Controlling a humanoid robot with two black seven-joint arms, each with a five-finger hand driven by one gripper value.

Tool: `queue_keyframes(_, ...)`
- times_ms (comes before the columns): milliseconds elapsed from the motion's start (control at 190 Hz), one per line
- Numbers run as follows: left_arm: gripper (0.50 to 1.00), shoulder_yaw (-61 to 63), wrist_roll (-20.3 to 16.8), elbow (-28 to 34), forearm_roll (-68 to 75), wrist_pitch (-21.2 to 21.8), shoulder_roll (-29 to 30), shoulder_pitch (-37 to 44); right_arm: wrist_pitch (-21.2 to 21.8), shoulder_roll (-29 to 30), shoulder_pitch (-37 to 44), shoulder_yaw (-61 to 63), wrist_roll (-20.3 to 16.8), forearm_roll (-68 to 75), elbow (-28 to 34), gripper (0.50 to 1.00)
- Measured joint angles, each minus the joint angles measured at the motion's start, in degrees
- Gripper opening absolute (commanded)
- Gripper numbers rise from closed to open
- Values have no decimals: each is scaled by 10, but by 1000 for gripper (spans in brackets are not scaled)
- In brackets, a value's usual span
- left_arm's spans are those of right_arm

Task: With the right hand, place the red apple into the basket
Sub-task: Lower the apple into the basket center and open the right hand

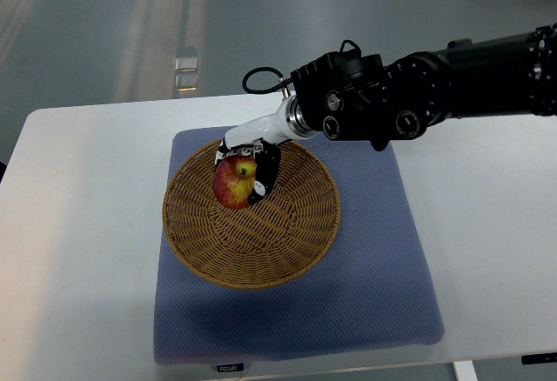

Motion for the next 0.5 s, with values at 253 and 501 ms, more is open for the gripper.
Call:
queue_keyframes(253,1000,0,0,0,0,0,0,0,-21,0,-52,0,4,-12,3,643)
queue_keyframes(501,1000,1,1,-1,0,0,0,0,-31,0,-74,0,4,-24,-2,740)
